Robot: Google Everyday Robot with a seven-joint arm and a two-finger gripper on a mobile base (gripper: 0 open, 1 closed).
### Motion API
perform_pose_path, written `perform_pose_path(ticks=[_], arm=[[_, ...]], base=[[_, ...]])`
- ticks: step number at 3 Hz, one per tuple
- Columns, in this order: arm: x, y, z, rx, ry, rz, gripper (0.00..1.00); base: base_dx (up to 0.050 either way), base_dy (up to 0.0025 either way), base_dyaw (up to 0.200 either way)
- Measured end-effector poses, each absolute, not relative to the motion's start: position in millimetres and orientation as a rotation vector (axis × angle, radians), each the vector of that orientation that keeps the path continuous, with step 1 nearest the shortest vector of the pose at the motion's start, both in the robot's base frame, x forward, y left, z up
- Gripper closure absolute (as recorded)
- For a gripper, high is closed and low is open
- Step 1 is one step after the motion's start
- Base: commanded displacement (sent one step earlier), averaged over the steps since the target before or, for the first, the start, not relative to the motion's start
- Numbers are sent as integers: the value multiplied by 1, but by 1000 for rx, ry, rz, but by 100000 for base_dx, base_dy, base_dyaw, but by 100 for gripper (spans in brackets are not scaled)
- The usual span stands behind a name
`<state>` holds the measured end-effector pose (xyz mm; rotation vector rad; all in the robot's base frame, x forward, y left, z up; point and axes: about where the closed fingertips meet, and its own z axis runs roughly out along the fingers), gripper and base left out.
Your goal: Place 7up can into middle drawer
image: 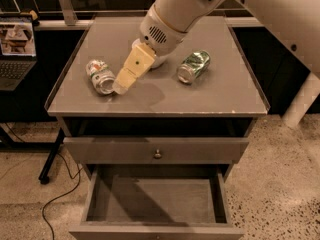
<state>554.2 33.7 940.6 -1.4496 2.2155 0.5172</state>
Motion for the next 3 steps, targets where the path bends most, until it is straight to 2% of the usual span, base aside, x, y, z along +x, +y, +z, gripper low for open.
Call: perform_pose_path(ticks=[3], arm=[[602,41,933,-1153,2347,532,0]], base=[[0,0,0]])
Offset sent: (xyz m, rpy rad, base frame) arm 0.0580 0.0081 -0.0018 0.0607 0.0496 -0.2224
